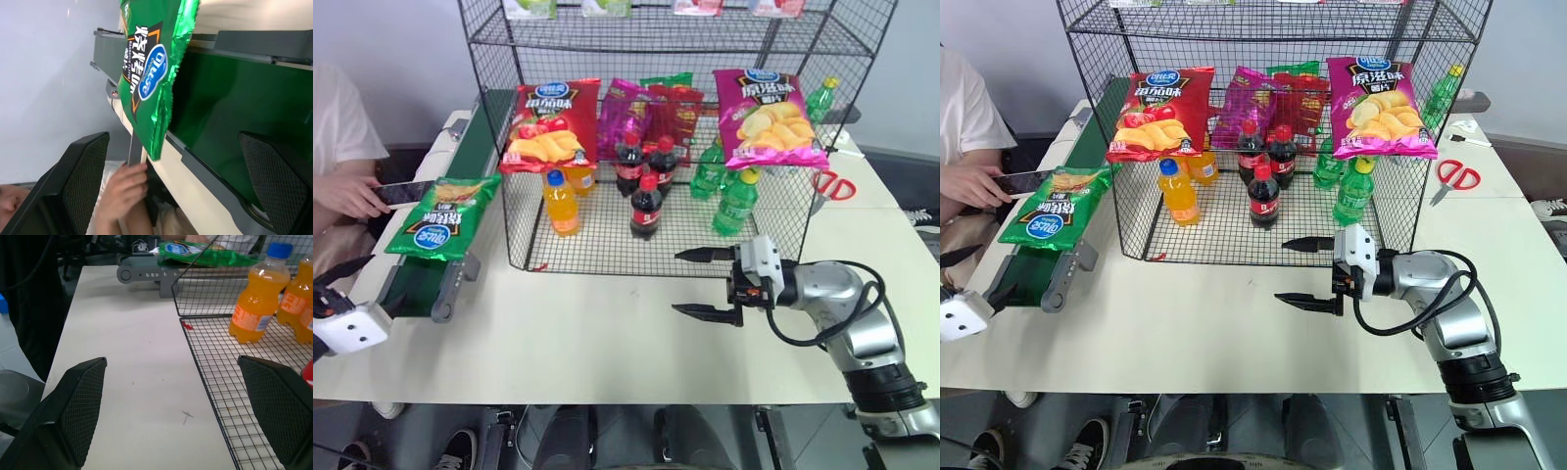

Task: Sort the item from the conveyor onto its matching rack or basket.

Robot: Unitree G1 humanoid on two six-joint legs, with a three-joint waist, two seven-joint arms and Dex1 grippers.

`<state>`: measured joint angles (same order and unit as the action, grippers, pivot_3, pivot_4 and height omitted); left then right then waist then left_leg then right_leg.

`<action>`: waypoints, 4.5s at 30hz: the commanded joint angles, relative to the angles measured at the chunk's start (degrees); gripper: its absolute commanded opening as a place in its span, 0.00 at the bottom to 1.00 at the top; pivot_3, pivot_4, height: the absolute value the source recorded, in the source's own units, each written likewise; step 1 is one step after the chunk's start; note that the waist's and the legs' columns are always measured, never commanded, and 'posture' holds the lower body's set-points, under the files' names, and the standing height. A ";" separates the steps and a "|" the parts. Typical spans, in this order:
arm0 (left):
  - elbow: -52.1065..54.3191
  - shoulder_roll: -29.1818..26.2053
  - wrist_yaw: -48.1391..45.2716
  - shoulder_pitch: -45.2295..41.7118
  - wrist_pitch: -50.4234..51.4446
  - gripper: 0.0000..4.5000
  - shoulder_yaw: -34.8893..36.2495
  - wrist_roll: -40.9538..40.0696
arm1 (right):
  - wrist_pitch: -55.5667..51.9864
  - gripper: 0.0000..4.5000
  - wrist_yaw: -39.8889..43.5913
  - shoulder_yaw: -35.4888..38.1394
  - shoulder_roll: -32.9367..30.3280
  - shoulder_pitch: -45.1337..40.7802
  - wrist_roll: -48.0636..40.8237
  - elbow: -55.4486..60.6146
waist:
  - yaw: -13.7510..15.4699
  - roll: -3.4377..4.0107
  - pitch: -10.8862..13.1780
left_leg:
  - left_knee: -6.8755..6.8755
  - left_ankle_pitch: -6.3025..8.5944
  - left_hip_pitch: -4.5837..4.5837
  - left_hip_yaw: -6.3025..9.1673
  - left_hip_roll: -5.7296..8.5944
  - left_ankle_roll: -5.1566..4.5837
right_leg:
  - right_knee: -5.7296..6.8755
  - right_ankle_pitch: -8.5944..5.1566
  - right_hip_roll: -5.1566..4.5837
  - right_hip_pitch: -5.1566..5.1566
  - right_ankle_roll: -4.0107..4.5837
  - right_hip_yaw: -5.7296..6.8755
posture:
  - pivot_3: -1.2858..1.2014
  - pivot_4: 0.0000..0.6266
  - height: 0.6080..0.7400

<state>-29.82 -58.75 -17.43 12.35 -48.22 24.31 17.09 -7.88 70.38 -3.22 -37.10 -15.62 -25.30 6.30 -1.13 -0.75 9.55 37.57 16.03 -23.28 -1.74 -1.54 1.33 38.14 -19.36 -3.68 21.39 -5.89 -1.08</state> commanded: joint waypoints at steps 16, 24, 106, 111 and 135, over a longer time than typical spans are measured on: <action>-0.90 -1.62 1.47 -2.70 -0.53 1.00 -3.88 -0.45 | 1.90 1.00 -0.70 1.33 -0.27 0.06 0.58 0.63 | 0.03 -0.01 0.00 | 0.30 0.00 -0.01 0.00 -0.04 0.00 | 0.19 0.00 0.04 -0.04 -0.01 0.00 | 0.52 0.24 0.99; -0.65 -1.43 0.65 -3.29 -0.66 0.88 -5.20 -1.97 | 1.64 1.00 -1.12 1.49 -0.50 0.29 0.46 1.33 | 0.07 -0.01 -0.01 | 0.35 0.00 -0.02 0.00 -0.04 0.00 | 0.23 0.01 0.05 -0.05 -0.01 0.01 | 0.52 0.24 0.99; 47.77 18.35 -48.04 -21.75 100.22 0.02 -10.36 -96.35 | -40.43 1.00 -7.97 5.44 3.96 -7.78 -34.88 10.39 | 0.16 -0.02 0.09 | 0.34 0.02 0.50 0.15 -0.10 -0.01 | -0.09 -0.03 0.12 -0.75 0.06 -0.04 | 0.52 0.24 0.99; 48.41 18.05 -46.25 -22.01 102.04 0.02 -9.72 -98.58 | -40.65 1.00 -6.46 5.50 3.46 -7.25 -34.83 10.83 | 0.15 -0.01 0.09 | 0.34 0.01 0.27 0.17 -0.10 -0.01 | -0.08 -0.03 0.12 -0.55 0.06 -0.04 | 0.52 0.24 0.99; 50.04 16.38 -38.58 -21.94 109.14 0.02 -9.89 -106.03 | -40.70 1.00 -5.53 5.76 3.65 -7.02 -34.65 10.62 | 0.12 -0.01 0.09 | 0.40 0.01 -0.10 0.19 -0.09 -0.01 | -0.04 -0.02 0.13 -0.16 0.05 -0.01 | 0.52 0.24 0.99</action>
<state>19.01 -41.69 -55.42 -9.75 60.67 14.22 -88.13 -49.19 64.55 1.63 -33.62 -22.13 -59.41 15.59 -1.01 -0.77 9.64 37.97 16.03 -23.38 -1.55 -1.63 1.33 38.10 -19.38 -3.55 21.24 -5.85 -1.08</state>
